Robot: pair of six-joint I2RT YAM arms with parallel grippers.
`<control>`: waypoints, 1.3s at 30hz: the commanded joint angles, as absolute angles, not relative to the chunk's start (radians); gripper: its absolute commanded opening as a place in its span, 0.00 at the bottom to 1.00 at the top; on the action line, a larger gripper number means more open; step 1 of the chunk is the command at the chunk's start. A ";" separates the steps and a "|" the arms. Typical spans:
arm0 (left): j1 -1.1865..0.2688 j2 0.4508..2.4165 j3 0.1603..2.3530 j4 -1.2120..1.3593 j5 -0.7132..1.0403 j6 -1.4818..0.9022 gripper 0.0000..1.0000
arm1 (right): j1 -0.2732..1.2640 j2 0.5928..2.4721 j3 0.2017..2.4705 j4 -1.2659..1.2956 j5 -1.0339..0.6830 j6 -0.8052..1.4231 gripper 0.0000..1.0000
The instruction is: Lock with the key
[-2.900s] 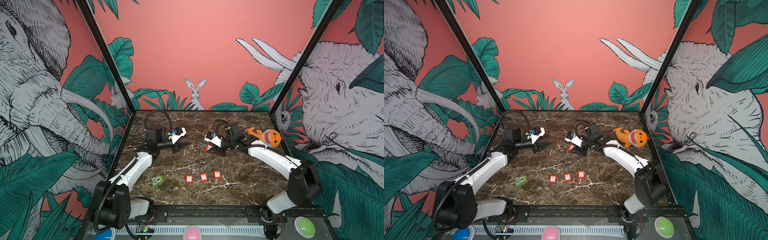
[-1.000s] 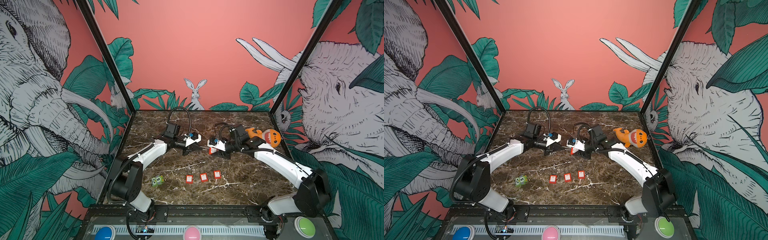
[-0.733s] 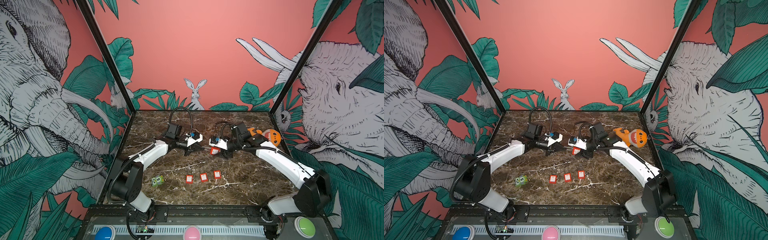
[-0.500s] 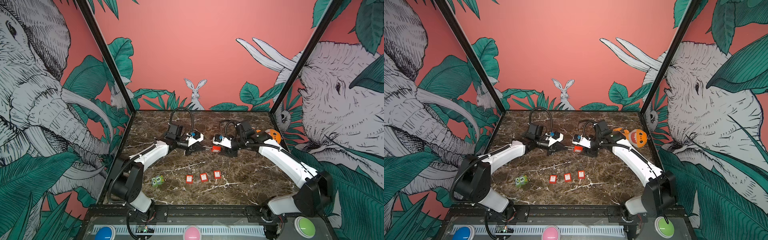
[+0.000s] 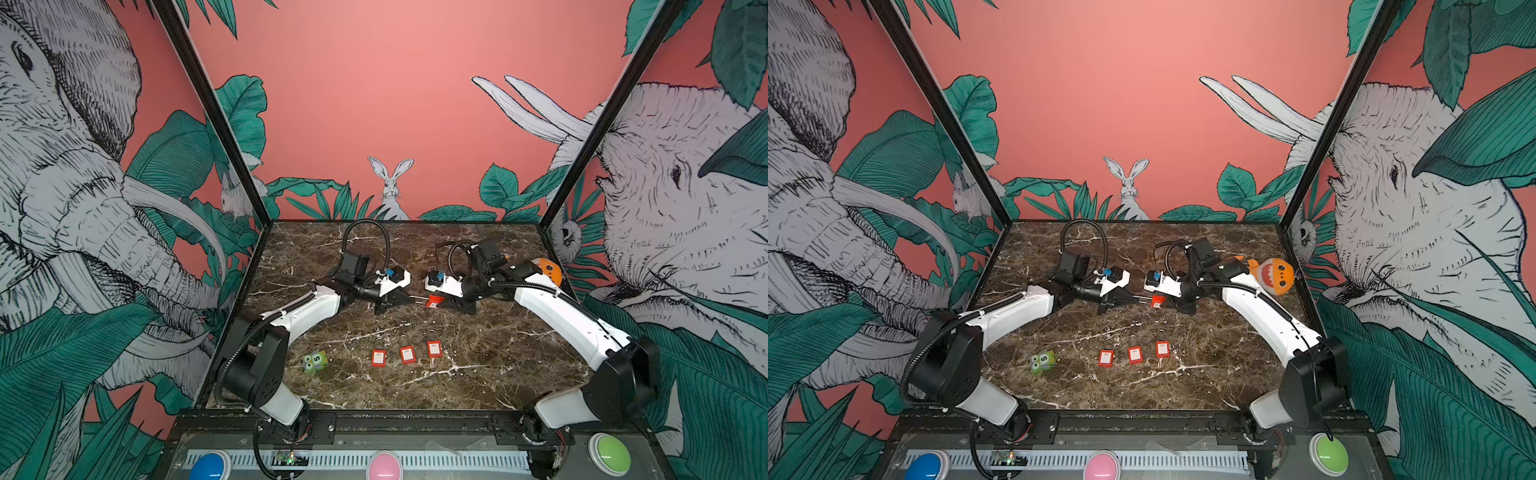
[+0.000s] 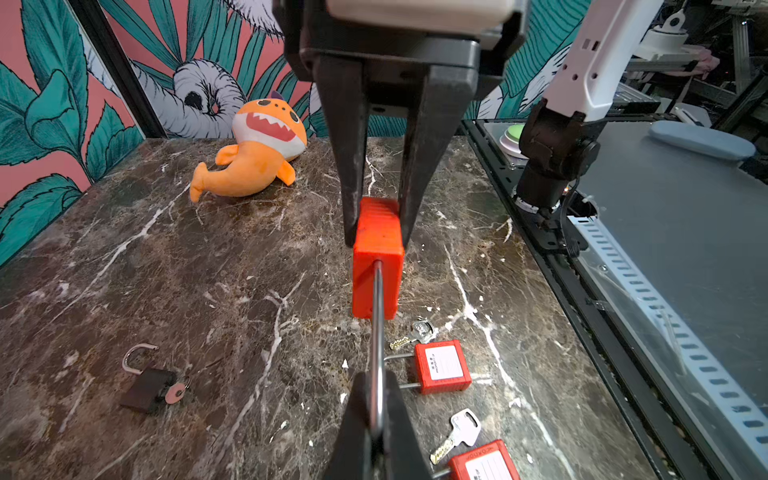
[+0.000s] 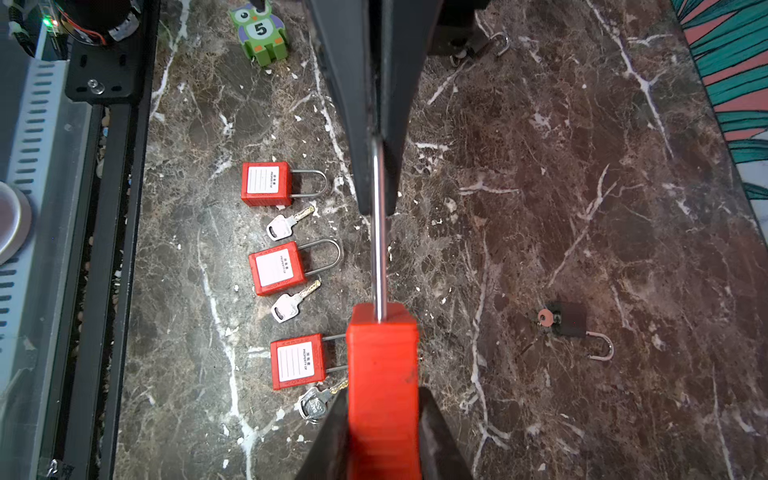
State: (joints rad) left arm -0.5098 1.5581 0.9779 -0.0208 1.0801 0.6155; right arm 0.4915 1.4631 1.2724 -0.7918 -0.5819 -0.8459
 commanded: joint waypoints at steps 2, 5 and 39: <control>-0.526 1.527 0.973 0.049 1.116 0.582 0.00 | 0.492 1.476 1.299 -0.809 -0.634 -0.863 0.19; -0.534 1.538 0.975 0.050 1.116 0.571 0.00 | 0.492 1.465 1.293 -0.763 -0.636 -0.853 0.17; -0.606 1.619 0.967 0.250 1.108 0.487 0.00 | 0.489 1.450 1.293 -0.621 -0.669 -0.815 0.24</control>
State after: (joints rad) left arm -0.5648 1.6253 0.9695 0.1741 1.0588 0.4965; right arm 0.4660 1.4643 1.2648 -0.7681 -0.6044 -0.8322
